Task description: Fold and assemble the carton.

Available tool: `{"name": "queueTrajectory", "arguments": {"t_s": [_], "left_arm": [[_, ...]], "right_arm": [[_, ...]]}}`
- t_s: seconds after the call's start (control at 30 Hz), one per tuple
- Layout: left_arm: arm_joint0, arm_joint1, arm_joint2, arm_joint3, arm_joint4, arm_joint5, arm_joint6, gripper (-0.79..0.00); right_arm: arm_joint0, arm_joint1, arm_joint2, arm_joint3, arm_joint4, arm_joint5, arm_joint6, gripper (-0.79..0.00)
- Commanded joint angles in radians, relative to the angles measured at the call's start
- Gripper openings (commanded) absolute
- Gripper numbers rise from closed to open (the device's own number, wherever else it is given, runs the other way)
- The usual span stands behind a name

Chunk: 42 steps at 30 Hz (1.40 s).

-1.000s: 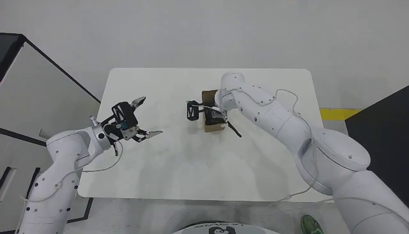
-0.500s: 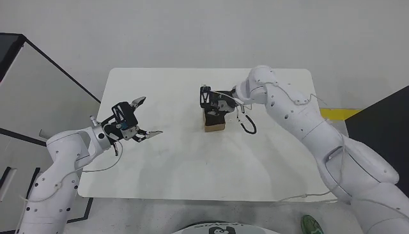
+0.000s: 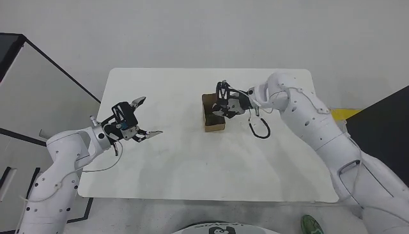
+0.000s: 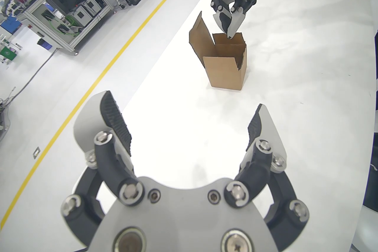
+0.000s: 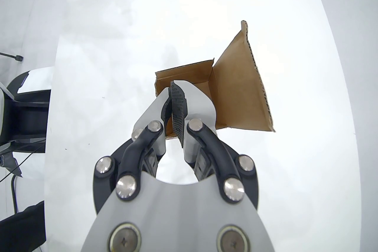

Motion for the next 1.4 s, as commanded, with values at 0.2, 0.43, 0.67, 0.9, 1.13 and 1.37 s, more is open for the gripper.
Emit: {"name": "queueTrajectory", "arguments": {"t_s": [0.2,0.43,0.67,0.9,1.13,1.37], "left_arm": [[0.0,0.0,0.0,0.0,0.0,0.0,0.0,0.0],[0.0,0.0,0.0,0.0,0.0,0.0,0.0,0.0],[0.0,0.0,0.0,0.0,0.0,0.0,0.0,0.0],[-0.005,-0.004,0.029,-0.002,-0.014,0.038,-0.032,0.0],[-0.055,-0.01,0.119,-0.009,-0.008,0.081,-0.151,-0.785],[-0.055,-0.01,0.119,-0.009,-0.008,0.081,-0.151,-0.785]], "right_arm": [[-0.039,0.023,0.036,0.034,0.134,0.0,-0.065,-0.785],[-0.089,0.091,0.073,0.066,0.398,0.0,-0.032,-0.785],[-0.109,0.116,0.087,0.081,0.531,0.0,-0.01,-0.785],[-0.121,0.116,0.088,0.066,0.513,0.034,-0.026,-0.785],[-0.14,0.121,0.101,0.105,0.496,0.084,-0.031,-0.785],[-0.14,0.121,0.101,0.112,0.495,0.091,-0.03,-0.785]]}}
